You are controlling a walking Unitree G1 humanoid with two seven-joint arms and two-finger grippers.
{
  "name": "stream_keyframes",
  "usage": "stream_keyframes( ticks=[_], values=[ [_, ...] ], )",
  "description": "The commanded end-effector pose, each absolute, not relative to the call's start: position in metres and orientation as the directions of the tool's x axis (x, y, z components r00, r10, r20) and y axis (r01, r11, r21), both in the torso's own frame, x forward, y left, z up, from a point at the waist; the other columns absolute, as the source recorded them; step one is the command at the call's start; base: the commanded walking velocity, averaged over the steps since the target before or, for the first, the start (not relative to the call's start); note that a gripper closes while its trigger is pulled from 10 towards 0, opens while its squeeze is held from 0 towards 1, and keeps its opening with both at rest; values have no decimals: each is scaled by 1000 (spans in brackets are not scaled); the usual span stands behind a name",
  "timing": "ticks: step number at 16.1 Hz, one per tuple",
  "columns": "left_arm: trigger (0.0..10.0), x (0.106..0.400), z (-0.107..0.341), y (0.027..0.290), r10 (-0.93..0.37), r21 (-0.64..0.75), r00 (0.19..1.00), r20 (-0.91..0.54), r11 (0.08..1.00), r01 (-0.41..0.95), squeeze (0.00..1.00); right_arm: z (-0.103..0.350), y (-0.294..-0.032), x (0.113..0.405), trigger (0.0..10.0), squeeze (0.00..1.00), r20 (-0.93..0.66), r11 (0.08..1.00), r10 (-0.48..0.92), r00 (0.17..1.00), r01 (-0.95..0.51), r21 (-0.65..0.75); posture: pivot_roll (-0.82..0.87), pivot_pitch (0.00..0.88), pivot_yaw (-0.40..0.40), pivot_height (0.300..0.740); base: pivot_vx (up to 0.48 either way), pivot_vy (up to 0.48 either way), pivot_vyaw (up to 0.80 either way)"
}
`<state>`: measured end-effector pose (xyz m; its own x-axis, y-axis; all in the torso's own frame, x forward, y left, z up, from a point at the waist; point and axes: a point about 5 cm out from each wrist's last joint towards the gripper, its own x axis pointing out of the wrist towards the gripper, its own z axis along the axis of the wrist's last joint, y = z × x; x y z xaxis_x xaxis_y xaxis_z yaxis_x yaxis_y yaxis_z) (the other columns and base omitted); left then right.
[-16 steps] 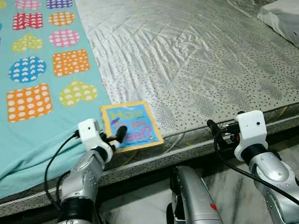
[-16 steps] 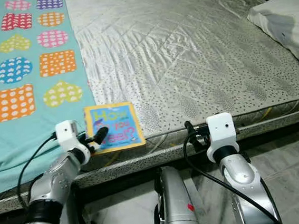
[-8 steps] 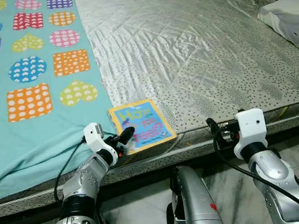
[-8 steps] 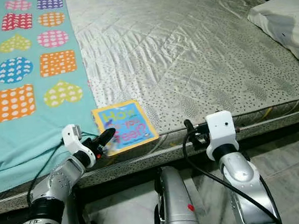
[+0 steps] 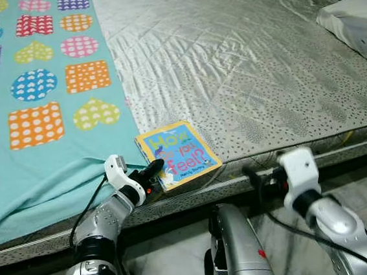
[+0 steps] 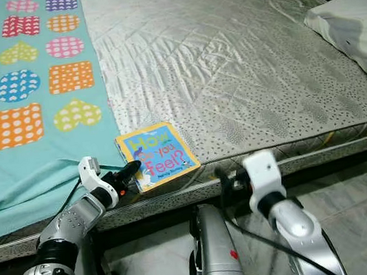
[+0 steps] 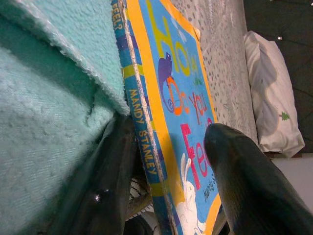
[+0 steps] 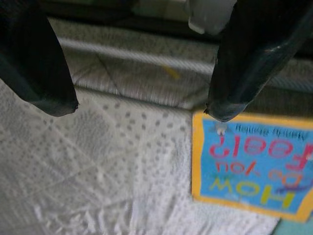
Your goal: Clean up the room
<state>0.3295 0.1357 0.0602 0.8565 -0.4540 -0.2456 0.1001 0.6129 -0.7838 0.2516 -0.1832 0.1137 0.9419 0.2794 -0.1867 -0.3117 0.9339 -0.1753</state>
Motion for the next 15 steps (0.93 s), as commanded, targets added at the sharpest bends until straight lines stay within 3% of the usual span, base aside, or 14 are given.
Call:
stream_keyframes(
  ticks=[1, 2, 3, 4, 9, 10, 11, 13, 14, 15],
  values=[
    [0, 329, 58, 131, -465, -787, 847, -258, 610, 95, 0, 117, -188, 248, 10000, 0, -190, 928, 288, 939, -322, -185, -186, 180, -117, 516, 0, 0, 0],
    [0, 330, 59, 132, -455, -784, 851, -261, 615, 89, 0, 117, -191, 248, 10000, 0, -191, 928, 285, 939, -320, -189, -186, 180, -117, 516, 0, 0, 0],
    [9569, 330, 58, 133, -444, -772, 853, -276, 631, 78, 0, 118, -193, 248, 10000, 0, -195, 928, 285, 939, -321, -190, -186, 180, -117, 516, 0, 0, 0],
    [10000, 329, 58, 132, -436, -765, 852, -290, 640, 67, 0, 117, -193, 248, 10000, 0, -200, 925, 289, 936, -327, -193, -185, 178, -116, 516, 0, 0, 0],
    [10000, 320, 55, 114, -479, -758, 819, -314, 646, 87, 27, 117, -186, 247, 10000, 0, -202, 908, 330, 922, -369, -200, -180, 174, -115, 516, 0, 0, 0],
    [10000, 319, 54, 110, -489, -751, 810, -324, 654, 94, 553, 117, -184, 247, 10000, 0, -202, 902, 342, 918, -381, -204, -180, 174, -115, 516, 0, 0, 0],
    [10000, 317, 54, 108, -497, -737, 801, -333, 667, 107, 1000, 117, -183, 247, 10000, 0, -201, 900, 347, 916, -385, -205, -178, 170, -115, 516, 0, 0, 0],
    [10000, 317, 52, 109, -482, -726, 805, -346, 681, 96, 1000, 117, -183, 249, 10000, 0, -199, 900, 345, 917, -383, -206, -176, 167, -116, 516, 0, 0, 0],
    [10000, 317, 51, 110, -477, -725, 807, -348, 682, 91, 600, 117, -183, 249, 10000, 0, -198, 900, 345, 917, -383, -206, -177, 167, -115, 516, 0, 0, 0],
    [10000, 317, 50, 111, -478, -748, 813, -332, 658, 81, 0, 117, -182, 249, 10000, 0, -196, 900, 346, 918, -384, -205, -178, 165, -115, 516, 0, 0, 0]
  ],
)
